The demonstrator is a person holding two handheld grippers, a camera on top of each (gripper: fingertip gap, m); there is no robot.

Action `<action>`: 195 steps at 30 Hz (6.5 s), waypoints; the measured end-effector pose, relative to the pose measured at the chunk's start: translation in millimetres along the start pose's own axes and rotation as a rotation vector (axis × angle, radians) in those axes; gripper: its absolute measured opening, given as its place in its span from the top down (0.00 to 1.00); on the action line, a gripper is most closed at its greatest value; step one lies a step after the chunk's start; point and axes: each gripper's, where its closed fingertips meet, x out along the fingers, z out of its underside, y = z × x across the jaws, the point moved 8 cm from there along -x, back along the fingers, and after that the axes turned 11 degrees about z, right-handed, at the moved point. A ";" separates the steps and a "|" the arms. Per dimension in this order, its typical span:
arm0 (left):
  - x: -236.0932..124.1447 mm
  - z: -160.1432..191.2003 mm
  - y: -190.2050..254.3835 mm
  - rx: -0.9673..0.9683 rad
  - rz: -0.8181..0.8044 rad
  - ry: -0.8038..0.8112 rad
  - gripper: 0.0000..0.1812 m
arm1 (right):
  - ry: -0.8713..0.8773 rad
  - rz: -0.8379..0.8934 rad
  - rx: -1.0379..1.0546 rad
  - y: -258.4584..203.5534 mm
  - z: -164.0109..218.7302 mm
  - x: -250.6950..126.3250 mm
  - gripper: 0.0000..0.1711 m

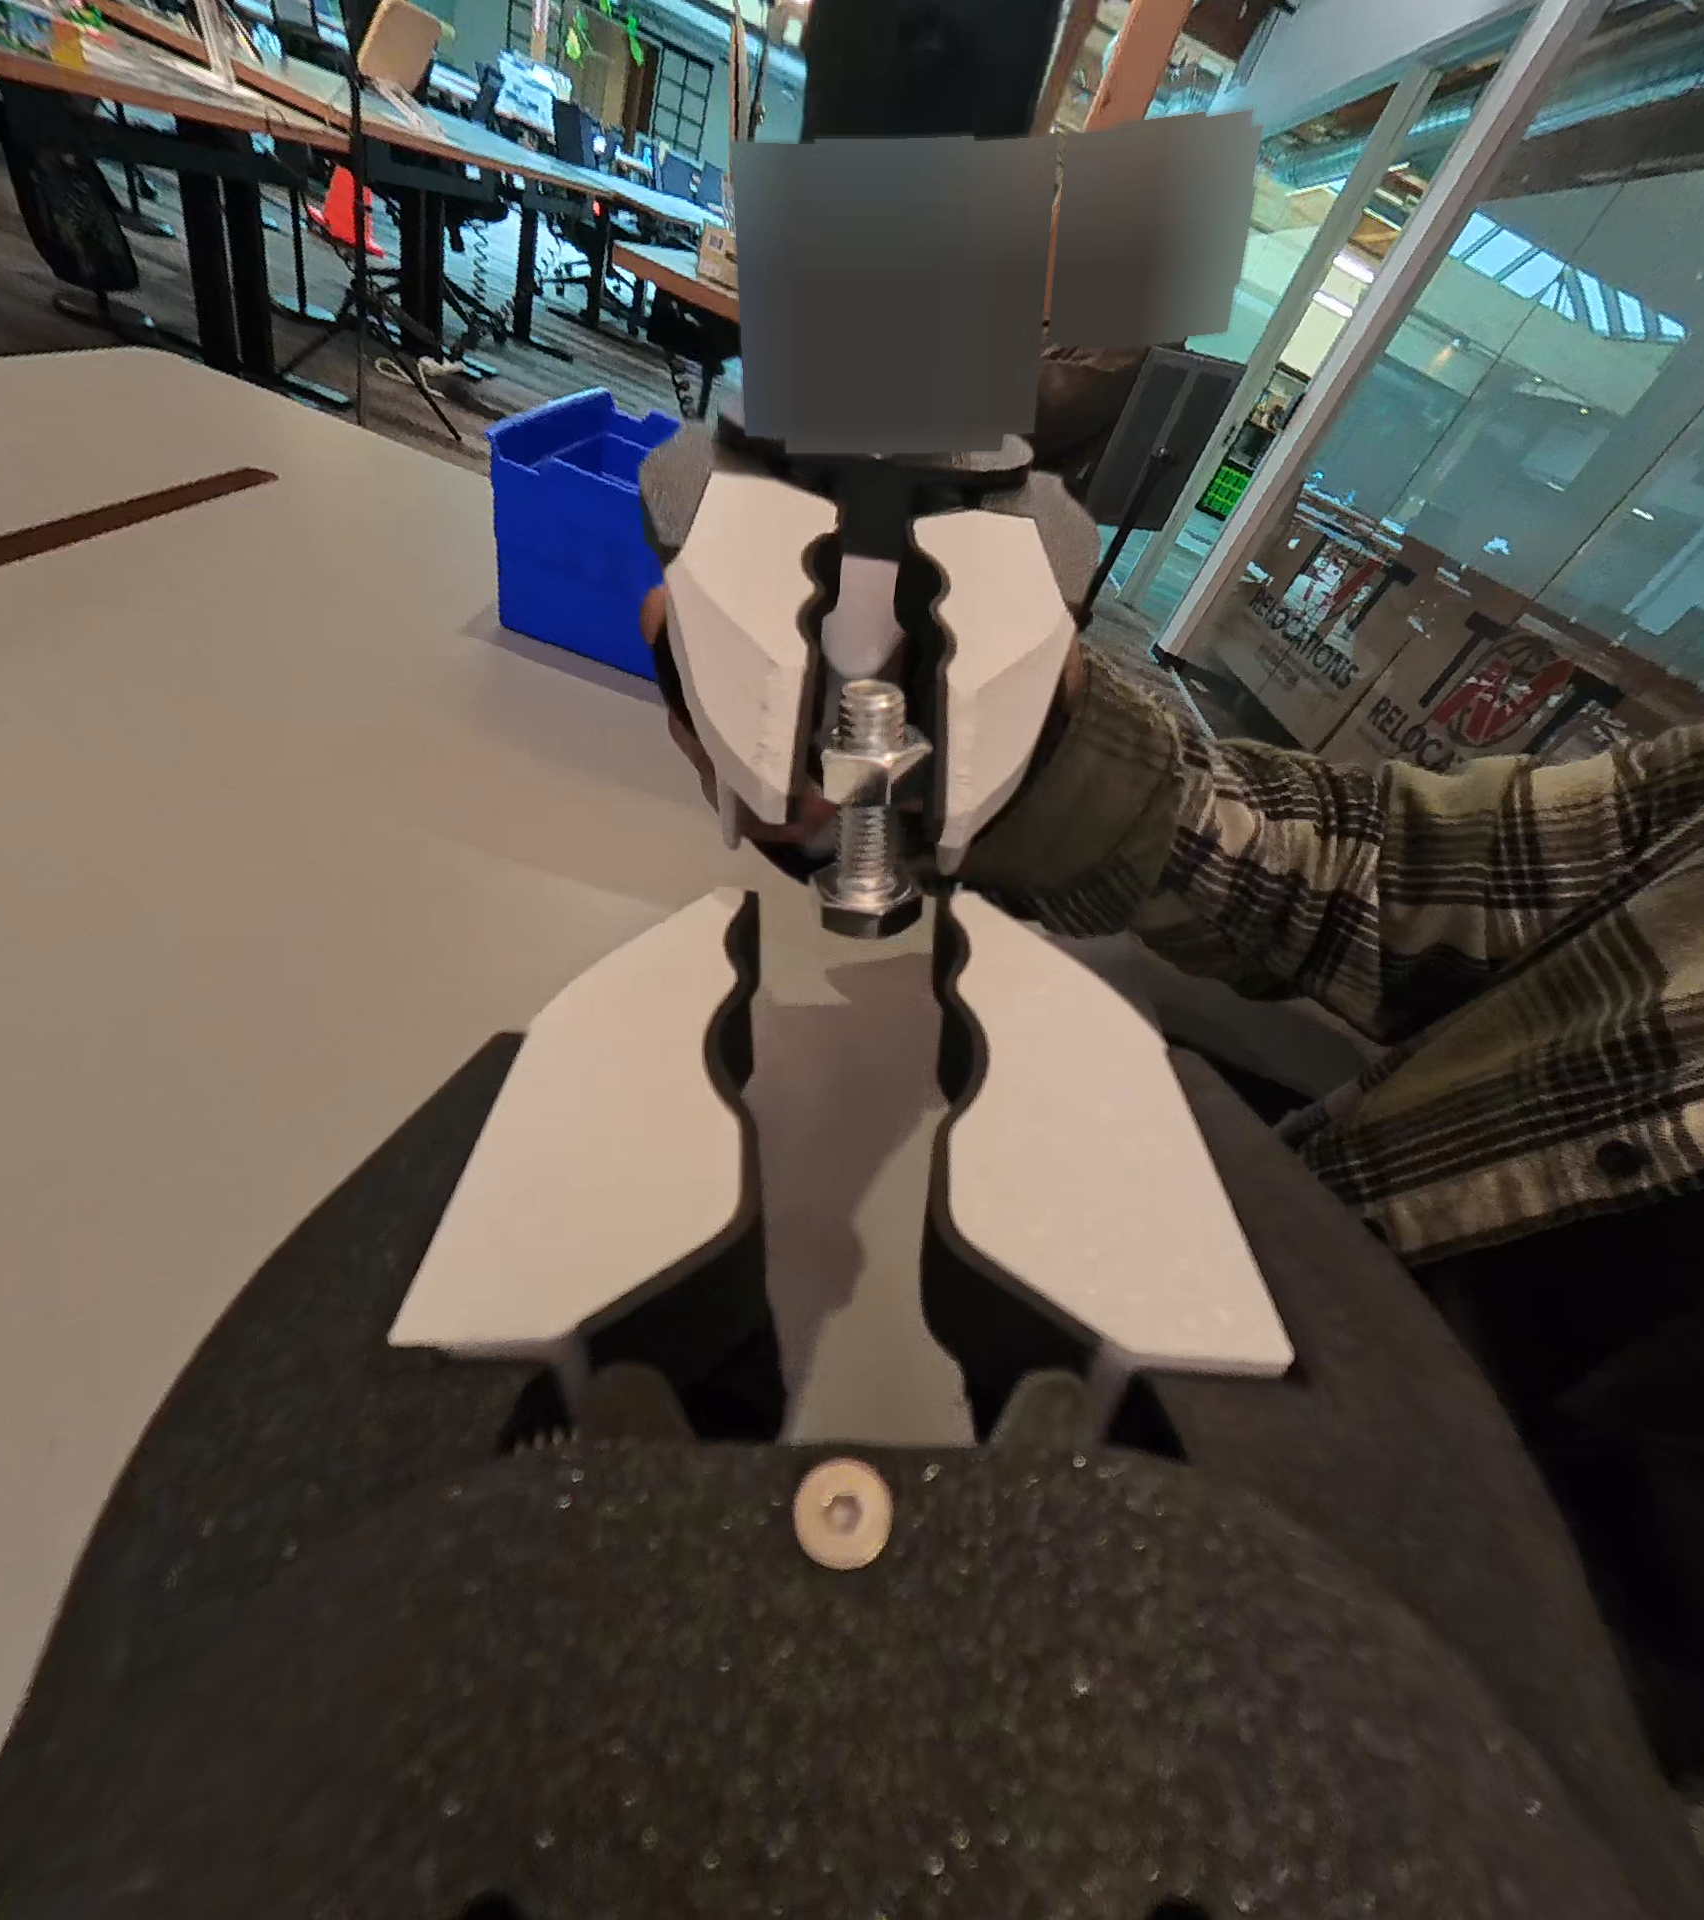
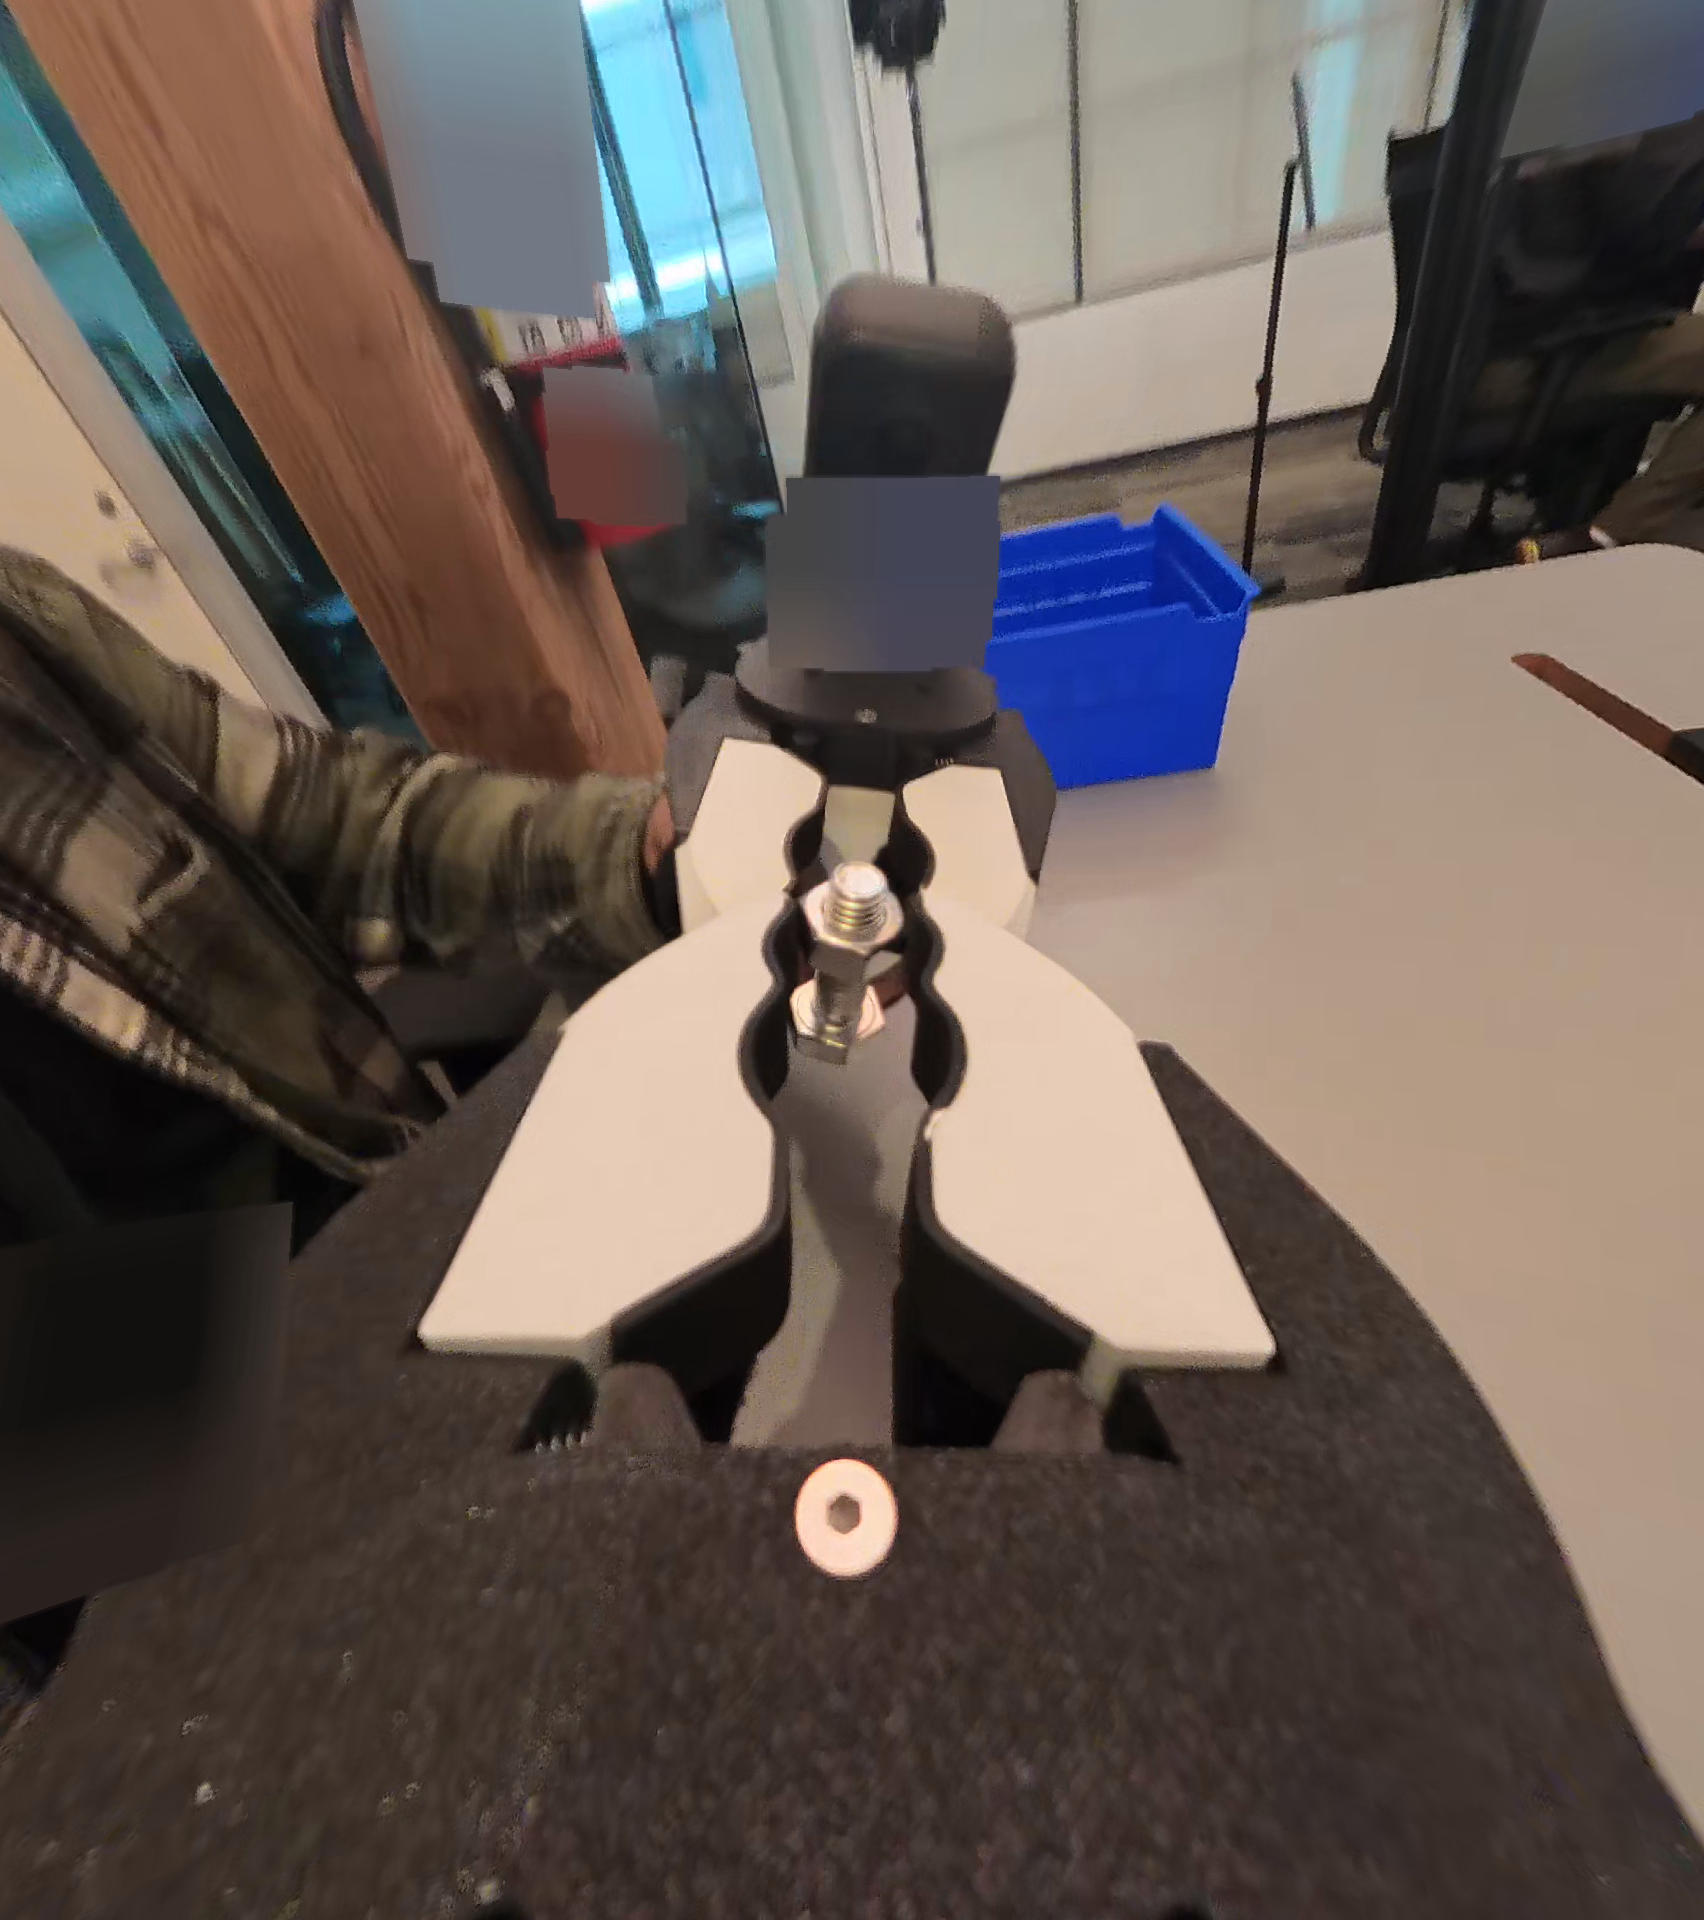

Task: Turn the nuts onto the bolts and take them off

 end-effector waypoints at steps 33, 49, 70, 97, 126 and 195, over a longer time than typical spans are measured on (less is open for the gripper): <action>0.2 10.6 12.9 0.250 0.020 0.138 0.89 | -0.049 0.378 0.020 5.4 -2.2 -12.4 0.39; 5.1 14.3 17.5 0.273 0.031 0.130 0.89 | 0.107 0.546 0.085 -15.4 -2.7 -36.3 0.35; 1.5 14.2 16.5 0.284 -0.002 0.153 0.89 | 0.039 0.659 0.063 -21.3 3.4 -33.4 0.35; -9.5 4.4 26.6 0.285 0.074 0.323 0.90 | 0.136 0.618 0.059 -18.8 -7.2 -20.1 0.37; -12.3 1.9 29.9 0.298 0.085 0.344 0.90 | 0.145 0.526 0.014 -37.0 -21.9 -8.7 0.37; -13.8 -0.3 32.0 0.310 0.086 0.362 0.90 | 0.114 0.561 -0.029 -34.1 -28.7 -9.3 0.43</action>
